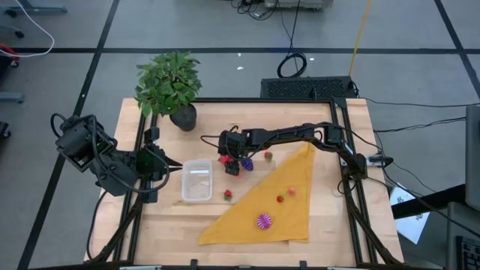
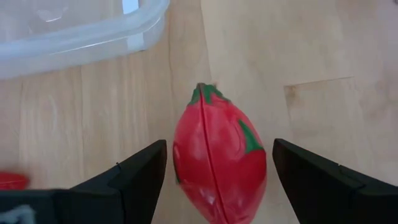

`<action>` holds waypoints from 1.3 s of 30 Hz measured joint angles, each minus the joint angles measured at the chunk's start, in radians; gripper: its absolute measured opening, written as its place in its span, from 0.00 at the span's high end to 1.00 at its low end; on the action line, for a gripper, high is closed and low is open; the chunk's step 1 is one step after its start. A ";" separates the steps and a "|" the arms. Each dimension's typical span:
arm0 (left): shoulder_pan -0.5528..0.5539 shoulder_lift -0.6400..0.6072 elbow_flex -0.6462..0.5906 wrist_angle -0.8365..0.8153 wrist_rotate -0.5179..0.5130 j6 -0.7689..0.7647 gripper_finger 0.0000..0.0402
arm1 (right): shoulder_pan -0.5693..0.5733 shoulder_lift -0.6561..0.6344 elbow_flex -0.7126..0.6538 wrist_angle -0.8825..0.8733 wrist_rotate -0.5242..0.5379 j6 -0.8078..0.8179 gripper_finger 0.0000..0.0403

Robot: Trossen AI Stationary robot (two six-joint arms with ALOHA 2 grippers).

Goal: Pick and placing Produce into tupperware
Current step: Put the pink dragon fruit into the transparent bin

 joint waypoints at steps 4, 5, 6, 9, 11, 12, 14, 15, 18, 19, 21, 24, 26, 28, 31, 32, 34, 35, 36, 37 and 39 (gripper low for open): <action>0.000 0.000 0.000 0.000 0.000 0.000 0.91 | 0.000 0.000 0.000 0.000 0.000 0.000 0.39; 0.000 0.000 0.000 0.000 0.000 0.000 0.91 | 0.000 0.000 0.000 0.000 0.000 0.000 0.40; 0.000 0.000 0.000 0.000 0.000 0.000 0.91 | 0.000 0.000 0.000 0.000 0.000 0.000 0.42; 0.000 0.000 0.000 0.000 0.000 -0.002 0.91 | 0.000 -0.001 0.000 -0.001 -0.001 0.000 0.47; 0.000 0.000 0.000 0.000 0.000 -0.002 0.91 | 0.000 -0.001 0.000 -0.006 -0.001 0.000 0.49; 0.000 0.000 0.000 0.000 0.000 -0.003 0.91 | 0.000 -0.001 0.000 -0.008 -0.001 0.000 0.49; 0.000 0.000 0.000 0.000 0.000 -0.003 0.91 | 0.000 -0.001 0.001 -0.009 -0.001 0.000 0.49; 0.000 0.000 0.000 0.000 0.000 -0.004 0.91 | 0.000 -0.001 0.001 -0.010 -0.001 0.000 0.48; 0.000 0.000 0.000 0.000 0.000 -0.004 0.91 | 0.001 -0.001 0.001 -0.010 -0.001 0.000 0.48; 0.000 0.000 0.000 0.000 0.000 -0.004 0.91 | 0.001 -0.001 0.001 -0.010 -0.001 0.000 0.48; 0.000 0.000 0.000 0.000 0.000 -0.004 0.91 | 0.001 -0.001 0.001 -0.010 -0.001 0.000 0.48; 0.000 0.000 0.000 0.000 0.000 -0.004 0.91 | 0.002 -0.001 0.001 -0.010 -0.001 0.000 0.48; 0.000 0.000 0.000 0.000 0.000 -0.004 0.91 | 0.002 -0.001 0.001 -0.011 -0.001 0.000 0.48; 0.000 0.000 0.000 0.000 0.000 -0.004 0.91 | 0.004 -0.001 0.001 -0.011 -0.004 0.000 0.48; 0.000 0.000 0.000 0.000 0.000 -0.004 0.91 | 0.006 -0.006 0.001 -0.017 -0.005 0.000 0.48; 0.000 0.000 0.000 0.000 0.000 -0.004 0.91 | 0.007 -0.007 0.001 -0.021 -0.005 0.000 0.48; 0.000 0.000 0.000 0.000 0.000 -0.004 0.91 | 0.007 -0.007 0.001 -0.017 -0.005 0.000 0.48; 0.000 0.000 0.000 0.000 0.000 -0.004 0.91 | 0.008 -0.010 0.001 -0.021 -0.005 0.000 0.48; 0.000 0.000 0.000 0.000 0.000 -0.004 0.91 | 0.008 -0.017 0.000 -0.028 -0.005 0.000 0.48; 0.000 0.000 0.000 0.000 0.000 -0.004 0.91 | 0.009 -0.021 0.000 -0.030 -0.005 0.000 0.48; 0.000 0.000 0.000 0.000 0.000 -0.004 0.91 | 0.009 -0.026 0.001 -0.019 -0.005 0.000 0.48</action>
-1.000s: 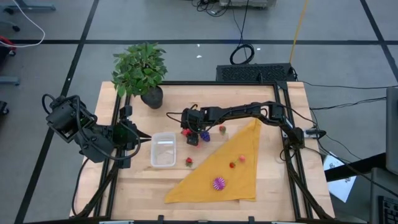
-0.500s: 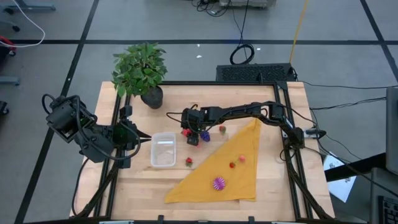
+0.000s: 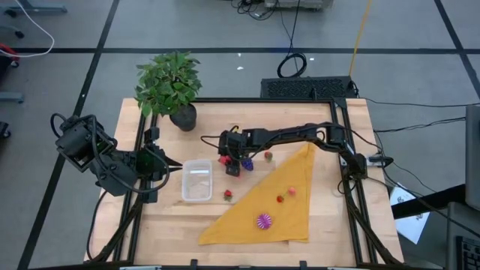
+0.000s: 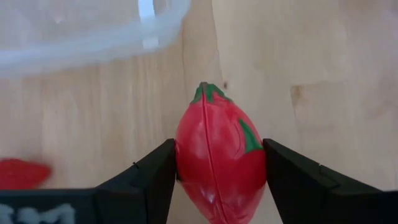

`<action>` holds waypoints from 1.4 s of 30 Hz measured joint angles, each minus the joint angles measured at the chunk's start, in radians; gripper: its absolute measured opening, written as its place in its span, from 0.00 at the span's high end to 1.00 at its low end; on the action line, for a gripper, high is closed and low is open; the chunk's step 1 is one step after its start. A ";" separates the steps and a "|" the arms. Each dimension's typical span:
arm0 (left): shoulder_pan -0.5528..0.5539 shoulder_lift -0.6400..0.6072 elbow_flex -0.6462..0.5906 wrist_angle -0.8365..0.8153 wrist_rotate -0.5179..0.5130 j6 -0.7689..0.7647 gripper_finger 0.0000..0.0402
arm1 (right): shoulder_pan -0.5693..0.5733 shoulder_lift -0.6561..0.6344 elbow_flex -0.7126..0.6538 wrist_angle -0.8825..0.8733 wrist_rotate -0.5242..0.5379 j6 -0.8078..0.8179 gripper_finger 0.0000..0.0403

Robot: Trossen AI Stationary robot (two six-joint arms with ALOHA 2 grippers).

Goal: Pick and placing Produce into tupperware
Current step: Put the pink dragon fruit into the transparent bin

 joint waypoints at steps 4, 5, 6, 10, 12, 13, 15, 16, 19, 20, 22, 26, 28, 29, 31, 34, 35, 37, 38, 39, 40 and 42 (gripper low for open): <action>0.000 0.000 0.000 0.000 0.000 0.000 0.91 | 0.000 -0.016 -0.002 -0.007 0.000 0.000 0.48; 0.000 0.000 0.000 0.000 0.000 0.000 0.91 | 0.000 -0.020 -0.001 0.000 0.000 0.000 0.48; 0.000 0.000 0.000 0.000 0.000 0.000 0.91 | 0.000 -0.029 -0.001 -0.008 0.000 0.000 0.48; 0.000 0.000 0.000 0.000 0.000 0.000 0.91 | 0.000 -0.056 -0.001 -0.009 -0.003 0.000 0.48; 0.000 0.000 0.000 0.000 0.000 0.000 0.91 | 0.003 -0.072 -0.001 -0.014 -0.003 -0.001 0.48; 0.000 0.000 0.000 0.000 0.000 0.000 0.91 | 0.004 -0.083 -0.001 -0.013 -0.003 -0.002 0.48; 0.000 0.000 0.000 0.000 0.001 0.003 0.91 | 0.008 -0.108 -0.001 -0.016 -0.005 -0.004 0.48; 0.000 0.000 0.000 0.000 0.004 0.003 0.91 | 0.011 -0.121 -0.001 -0.014 -0.007 -0.006 0.48; 0.000 0.000 0.000 0.000 0.026 0.004 0.91 | 0.016 -0.166 -0.001 -0.020 -0.029 -0.008 0.48; 0.000 0.000 0.000 0.000 0.033 0.004 0.91 | 0.019 -0.180 -0.001 -0.020 -0.032 -0.008 0.48; 0.000 0.000 0.000 0.000 0.050 0.003 0.91 | 0.024 -0.212 -0.001 -0.026 -0.032 -0.008 0.47; 0.000 0.000 0.000 0.000 0.064 -0.005 0.91 | 0.039 -0.274 -0.001 -0.034 -0.031 -0.008 0.47; 0.000 0.000 0.000 0.000 0.073 -0.008 0.91 | 0.049 -0.302 -0.001 -0.037 -0.031 -0.008 0.47; 0.000 0.000 0.000 0.000 0.077 -0.008 0.91 | 0.055 -0.316 -0.001 -0.039 -0.031 -0.008 0.47; 0.000 0.000 0.000 0.000 0.079 -0.008 0.91 | 0.066 -0.342 -0.001 -0.042 -0.031 -0.008 0.47; 0.000 0.000 0.000 0.000 0.079 -0.006 0.91 | 0.083 -0.378 -0.001 -0.049 -0.031 -0.008 0.47; 0.000 0.000 0.000 0.000 0.079 -0.006 0.91 | 0.088 -0.388 -0.001 -0.052 -0.031 -0.008 0.47; 0.000 0.000 0.000 0.000 0.079 -0.004 0.91 | 0.100 -0.404 -0.001 -0.052 -0.031 -0.014 0.47; 0.000 0.000 -0.005 0.002 0.078 -0.004 0.91 | 0.106 -0.410 -0.001 -0.058 -0.030 -0.019 0.47; 0.000 -0.001 -0.014 0.002 0.075 -0.004 0.91 | 0.111 -0.415 -0.001 -0.061 -0.030 -0.022 0.47; 0.000 -0.001 -0.026 0.002 0.066 -0.003 0.91 | 0.116 -0.423 -0.001 -0.064 -0.030 -0.025 0.47; 0.000 -0.001 -0.057 0.004 0.048 -0.004 0.91 | 0.123 -0.428 -0.001 -0.078 -0.029 -0.026 0.47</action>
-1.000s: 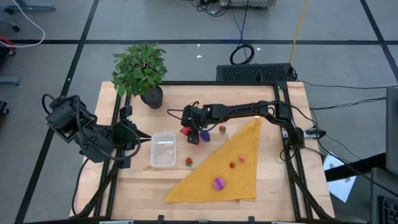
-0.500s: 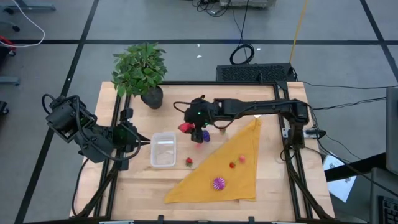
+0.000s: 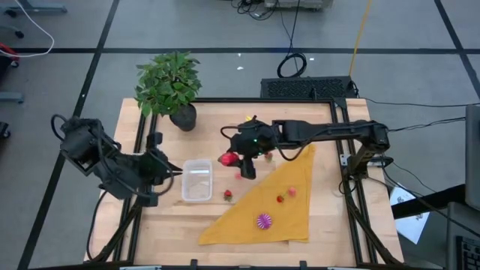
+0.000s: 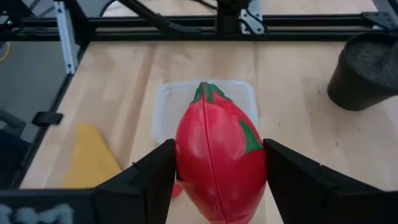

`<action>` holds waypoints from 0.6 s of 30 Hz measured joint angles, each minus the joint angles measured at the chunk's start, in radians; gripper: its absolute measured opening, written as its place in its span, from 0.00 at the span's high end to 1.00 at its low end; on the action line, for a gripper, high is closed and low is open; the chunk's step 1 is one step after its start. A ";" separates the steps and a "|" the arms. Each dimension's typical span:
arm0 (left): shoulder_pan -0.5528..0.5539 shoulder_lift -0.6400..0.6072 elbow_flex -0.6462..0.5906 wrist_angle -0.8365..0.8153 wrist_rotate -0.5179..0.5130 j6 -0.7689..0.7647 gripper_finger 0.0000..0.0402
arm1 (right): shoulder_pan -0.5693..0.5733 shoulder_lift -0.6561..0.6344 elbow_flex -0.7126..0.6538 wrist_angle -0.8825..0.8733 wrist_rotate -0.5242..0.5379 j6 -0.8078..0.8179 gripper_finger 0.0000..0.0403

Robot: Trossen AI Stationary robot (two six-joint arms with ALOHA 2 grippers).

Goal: Pick and placing Produce into tupperware
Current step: Put the pink dragon fruit into the transparent bin

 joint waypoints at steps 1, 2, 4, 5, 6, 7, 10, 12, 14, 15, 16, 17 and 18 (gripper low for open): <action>0.000 0.000 -0.022 0.004 -0.009 0.000 0.91 | 0.003 -0.003 0.000 -0.004 0.000 0.000 0.47; 0.000 0.000 -0.047 0.012 -0.013 0.000 0.91 | 0.005 -0.006 0.000 -0.021 0.000 0.000 0.47; 0.000 0.000 -0.109 0.037 -0.030 0.002 0.91 | 0.009 -0.007 0.000 -0.043 0.001 -0.003 0.47; 0.002 0.001 -0.143 0.059 -0.035 0.002 0.91 | 0.009 -0.007 0.000 -0.045 0.002 -0.003 0.47; 0.004 0.002 -0.177 0.081 -0.037 0.002 0.91 | 0.009 -0.007 0.000 -0.050 0.002 -0.003 0.47; 0.005 0.002 -0.213 0.103 -0.037 0.003 0.91 | 0.009 -0.007 0.000 -0.053 0.002 -0.003 0.47; 0.005 0.002 -0.308 0.149 -0.035 0.011 0.91 | 0.008 -0.007 0.000 -0.054 0.002 -0.009 0.47; 0.005 0.002 -0.357 0.165 -0.033 -0.003 0.91 | 0.008 -0.007 0.000 -0.053 0.002 -0.021 0.47; 0.005 0.002 -0.387 0.174 -0.031 -0.023 0.91 | 0.008 -0.007 0.000 -0.051 0.002 -0.027 0.47; 0.005 0.002 -0.397 0.175 -0.031 -0.030 0.91 | 0.008 -0.007 0.000 -0.046 0.003 -0.027 0.47; 0.005 0.002 -0.408 0.175 -0.032 -0.038 0.91 | 0.008 -0.007 0.000 -0.043 0.002 -0.027 0.47; 0.005 0.002 -0.416 0.176 -0.037 -0.047 0.91 | 0.008 -0.007 0.000 -0.045 0.003 -0.027 0.47; 0.005 0.002 -0.422 0.177 -0.048 -0.059 0.91 | 0.008 -0.007 0.000 -0.045 0.002 -0.027 0.47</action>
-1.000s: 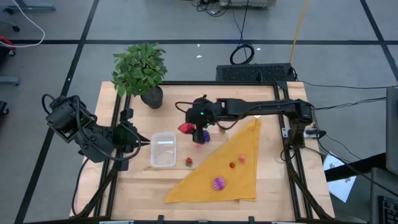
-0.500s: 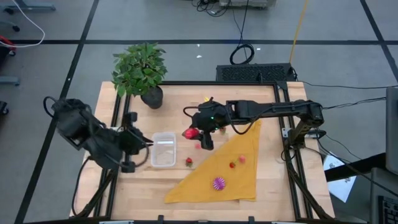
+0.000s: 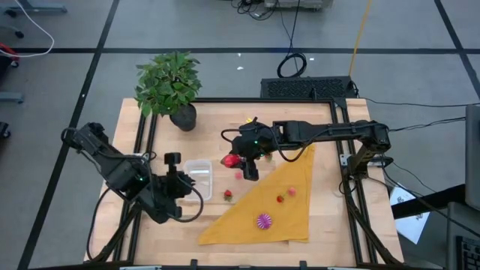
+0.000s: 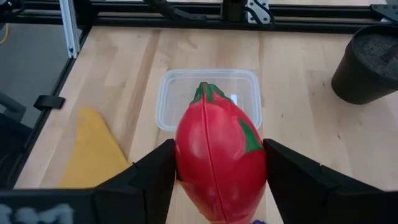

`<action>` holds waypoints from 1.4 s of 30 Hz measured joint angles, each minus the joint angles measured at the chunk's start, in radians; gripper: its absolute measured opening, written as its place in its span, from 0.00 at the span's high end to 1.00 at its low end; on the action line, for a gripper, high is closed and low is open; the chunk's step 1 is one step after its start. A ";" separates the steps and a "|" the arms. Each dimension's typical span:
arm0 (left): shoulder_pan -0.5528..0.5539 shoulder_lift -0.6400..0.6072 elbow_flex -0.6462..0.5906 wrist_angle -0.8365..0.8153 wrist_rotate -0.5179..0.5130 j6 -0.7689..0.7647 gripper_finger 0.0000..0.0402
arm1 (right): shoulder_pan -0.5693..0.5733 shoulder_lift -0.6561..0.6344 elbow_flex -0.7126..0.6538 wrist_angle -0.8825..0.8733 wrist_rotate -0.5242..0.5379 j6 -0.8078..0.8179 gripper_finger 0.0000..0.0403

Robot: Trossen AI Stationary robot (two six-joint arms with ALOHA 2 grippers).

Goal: Pick and placing Produce into tupperware
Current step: Put the pink dragon fruit into the transparent bin

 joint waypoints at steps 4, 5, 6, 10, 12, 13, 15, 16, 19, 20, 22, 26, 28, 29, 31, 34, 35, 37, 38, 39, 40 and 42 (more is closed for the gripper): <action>0.002 -0.001 -0.025 0.012 -0.100 -0.044 0.91 | 0.000 0.000 0.000 0.003 0.000 -0.004 0.47; 0.004 0.000 -0.033 0.013 -0.125 -0.058 0.91 | 0.000 -0.001 0.000 0.004 0.000 -0.009 0.47; 0.009 0.000 -0.041 0.013 -0.145 -0.075 0.91 | 0.000 -0.003 0.000 0.002 0.000 -0.012 0.47; 0.045 0.000 -0.069 0.012 -0.164 -0.155 0.91 | 0.000 -0.012 0.000 -0.007 0.000 -0.025 0.47; 0.059 0.000 -0.080 0.011 -0.163 -0.190 0.91 | 0.000 -0.018 0.000 -0.017 0.000 -0.028 0.47; 0.067 0.000 -0.086 0.012 -0.162 -0.208 0.91 | 0.000 -0.025 0.000 -0.020 0.000 -0.029 0.47; 0.075 -0.001 -0.100 0.012 -0.161 -0.255 0.91 | 0.000 -0.036 0.000 -0.052 0.000 -0.030 0.47; 0.076 -0.001 -0.108 0.013 -0.162 -0.277 0.91 | 0.000 -0.039 0.000 -0.053 0.000 -0.030 0.47; 0.069 -0.002 -0.135 0.029 -0.197 -0.326 0.91 | 0.000 -0.049 0.000 -0.076 0.000 -0.030 0.47; 0.066 -0.005 -0.146 0.044 -0.210 -0.336 0.91 | 0.000 -0.049 0.000 -0.077 0.000 -0.030 0.47; 0.053 -0.008 -0.175 0.067 -0.234 -0.352 0.91 | 0.000 -0.050 0.000 -0.098 0.000 -0.030 0.47; 0.037 -0.033 -0.243 0.149 -0.271 -0.367 0.91 | 0.000 -0.051 0.000 -0.107 0.000 -0.030 0.47; 0.033 -0.056 -0.282 0.216 -0.273 -0.364 0.91 | 0.000 -0.051 0.000 -0.105 0.000 -0.030 0.47; 0.029 -0.069 -0.302 0.246 -0.273 -0.350 0.91 | 0.000 -0.051 0.000 -0.105 0.000 -0.030 0.47; 0.028 -0.098 -0.336 0.287 -0.274 -0.344 0.91 | 0.000 -0.051 0.000 -0.105 0.000 -0.030 0.47; 0.028 -0.149 -0.405 0.347 -0.306 -0.379 0.91 | 0.000 -0.051 0.000 -0.105 0.000 -0.030 0.47; 0.028 -0.163 -0.429 0.368 -0.314 -0.389 0.91 | 0.000 -0.051 0.000 -0.104 0.000 -0.030 0.47; 0.028 -0.189 -0.476 0.425 -0.323 -0.403 0.91 | 0.000 -0.051 0.000 -0.101 0.000 -0.030 0.47; 0.028 -0.202 -0.498 0.455 -0.328 -0.402 0.91 | 0.000 -0.051 0.000 -0.099 0.000 -0.030 0.47; 0.028 -0.213 -0.520 0.493 -0.337 -0.399 0.91 | 0.000 -0.051 0.000 -0.097 0.000 -0.030 0.47; 0.028 -0.220 -0.540 0.533 -0.347 -0.388 0.91 | 0.000 -0.051 0.000 -0.097 0.000 -0.030 0.47; 0.028 -0.225 -0.577 0.583 -0.366 -0.377 0.91 | 0.000 -0.051 0.000 -0.093 0.000 -0.029 0.47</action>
